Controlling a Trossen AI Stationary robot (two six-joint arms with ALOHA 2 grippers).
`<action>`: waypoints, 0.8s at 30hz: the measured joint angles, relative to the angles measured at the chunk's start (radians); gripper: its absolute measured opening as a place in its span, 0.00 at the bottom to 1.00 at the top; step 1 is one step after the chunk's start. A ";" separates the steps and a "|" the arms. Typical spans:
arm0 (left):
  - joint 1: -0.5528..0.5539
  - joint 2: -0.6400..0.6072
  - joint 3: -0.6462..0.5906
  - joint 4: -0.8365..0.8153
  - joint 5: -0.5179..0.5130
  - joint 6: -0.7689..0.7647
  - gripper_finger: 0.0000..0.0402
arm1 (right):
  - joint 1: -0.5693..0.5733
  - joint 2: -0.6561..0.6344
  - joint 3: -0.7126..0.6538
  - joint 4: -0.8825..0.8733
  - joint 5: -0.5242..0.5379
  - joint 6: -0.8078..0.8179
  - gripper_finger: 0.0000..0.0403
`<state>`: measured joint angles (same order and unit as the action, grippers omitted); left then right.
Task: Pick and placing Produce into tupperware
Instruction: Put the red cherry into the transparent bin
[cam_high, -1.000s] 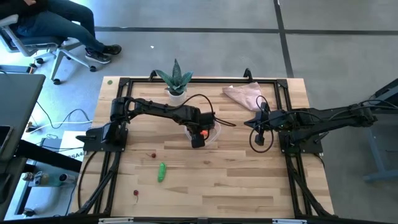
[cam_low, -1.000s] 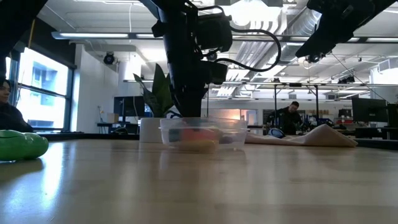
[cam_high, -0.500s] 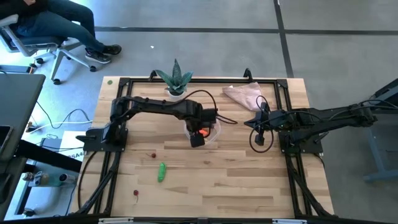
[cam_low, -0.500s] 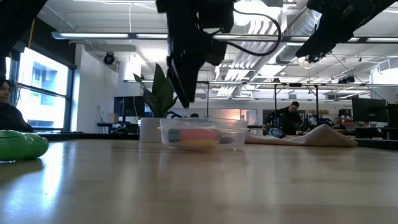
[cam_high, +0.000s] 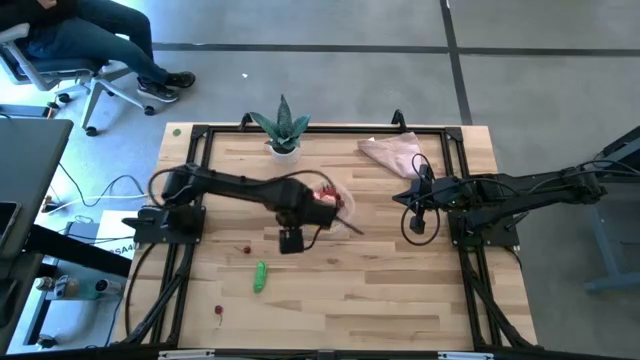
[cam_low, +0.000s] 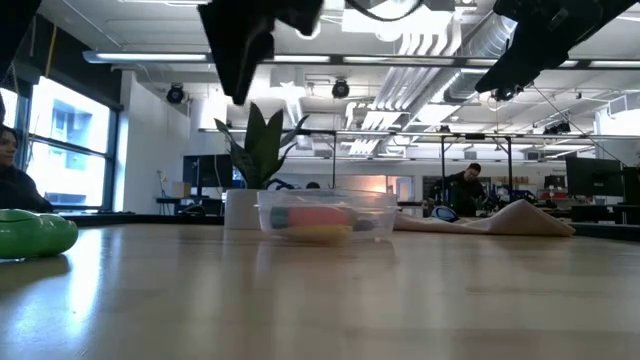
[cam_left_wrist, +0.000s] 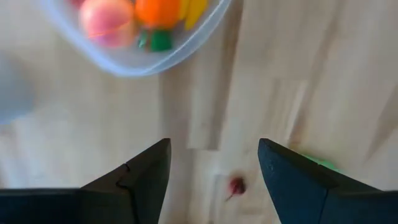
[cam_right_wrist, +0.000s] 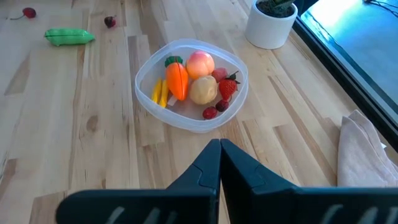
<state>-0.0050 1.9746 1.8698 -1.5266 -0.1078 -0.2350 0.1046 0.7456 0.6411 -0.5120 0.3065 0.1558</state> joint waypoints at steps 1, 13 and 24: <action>-0.016 -0.013 -0.006 -0.012 -0.044 -0.019 0.56 | 0.000 0.000 0.000 0.000 0.000 0.000 0.00; -0.066 -0.379 -0.417 0.082 -0.188 -0.336 0.48 | 0.000 0.000 0.000 0.000 0.000 0.000 0.00; -0.068 -0.728 -0.956 0.440 0.098 -0.372 0.43 | 0.000 0.000 0.000 0.000 0.000 0.000 0.00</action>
<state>-0.0731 1.2470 0.9136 -1.0861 -0.0101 -0.6071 0.1045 0.7460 0.6411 -0.5121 0.3065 0.1558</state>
